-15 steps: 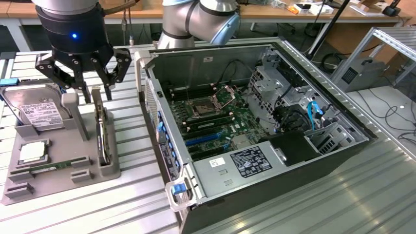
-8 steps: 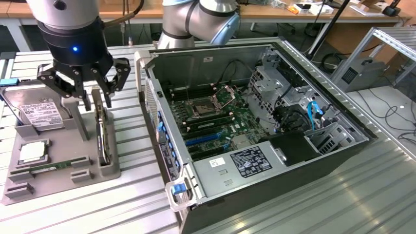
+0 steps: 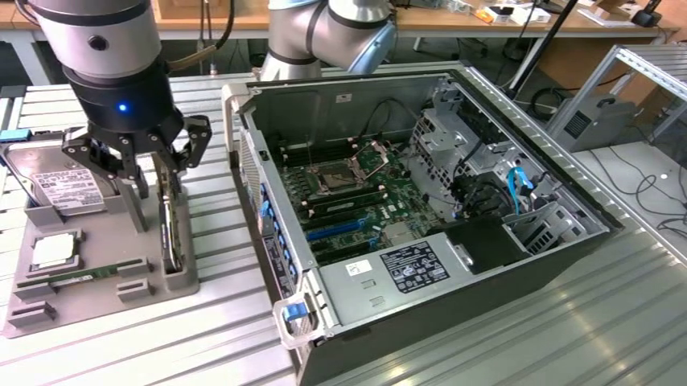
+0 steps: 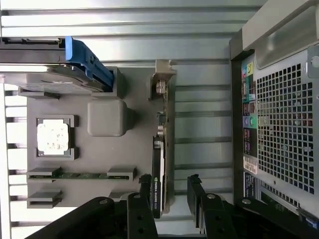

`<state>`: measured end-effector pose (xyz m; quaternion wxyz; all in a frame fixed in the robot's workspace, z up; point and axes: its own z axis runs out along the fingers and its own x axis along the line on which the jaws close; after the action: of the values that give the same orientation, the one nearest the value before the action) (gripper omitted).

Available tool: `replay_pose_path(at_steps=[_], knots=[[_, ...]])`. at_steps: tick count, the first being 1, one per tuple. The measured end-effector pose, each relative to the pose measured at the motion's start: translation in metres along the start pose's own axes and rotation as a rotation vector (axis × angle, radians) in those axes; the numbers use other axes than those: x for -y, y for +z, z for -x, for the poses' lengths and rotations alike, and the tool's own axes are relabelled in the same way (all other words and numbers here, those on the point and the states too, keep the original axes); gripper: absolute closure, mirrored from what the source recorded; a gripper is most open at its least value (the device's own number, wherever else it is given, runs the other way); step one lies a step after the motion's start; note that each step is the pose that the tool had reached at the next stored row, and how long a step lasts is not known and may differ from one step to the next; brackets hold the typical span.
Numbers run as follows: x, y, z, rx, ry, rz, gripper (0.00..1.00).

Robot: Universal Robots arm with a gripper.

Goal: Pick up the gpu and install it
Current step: 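Press down on the gpu until it lock into place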

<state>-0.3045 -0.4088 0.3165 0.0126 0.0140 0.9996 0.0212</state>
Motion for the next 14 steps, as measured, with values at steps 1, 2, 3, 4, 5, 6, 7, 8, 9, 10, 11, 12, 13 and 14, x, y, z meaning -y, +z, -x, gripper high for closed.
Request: replay_pose_path(at_steps=[1, 2, 3, 4, 5, 6, 7, 8, 9, 10, 11, 12, 13, 14], knots=[[0.0005, 0.0044, -0.002, -0.0002, 0.000, 0.0000, 0.58], [0.0010, 0.0084, -0.003, -0.0001, 0.000, 0.0000, 0.58], [0.0013, 0.0105, -0.003, -0.0002, 0.000, 0.0001, 0.58], [0.0015, 0.0127, -0.003, -0.0003, 0.000, 0.0000, 0.58], [0.0016, 0.0146, -0.004, -0.0004, 0.000, 0.0000, 0.58], [0.0018, 0.0169, -0.004, -0.0003, 0.000, 0.0000, 0.58], [0.0019, 0.0196, -0.004, -0.0003, 0.000, 0.0000, 0.58], [0.0021, 0.0226, -0.004, -0.0002, 0.000, 0.0000, 0.58], [0.0024, 0.0262, -0.004, -0.0004, 0.000, 0.0000, 0.58], [0.0026, 0.0303, -0.004, -0.0004, 0.000, 0.0000, 0.58], [0.0031, 0.0353, -0.004, -0.0006, 0.000, 0.0000, 0.58], [0.0034, 0.0382, -0.005, -0.0007, 0.000, 0.0000, 0.58], [0.0035, 0.0413, -0.005, -0.0006, 0.000, 0.0001, 0.58], [0.0036, 0.0428, -0.005, -0.0006, 0.000, 0.0000, 0.58]])
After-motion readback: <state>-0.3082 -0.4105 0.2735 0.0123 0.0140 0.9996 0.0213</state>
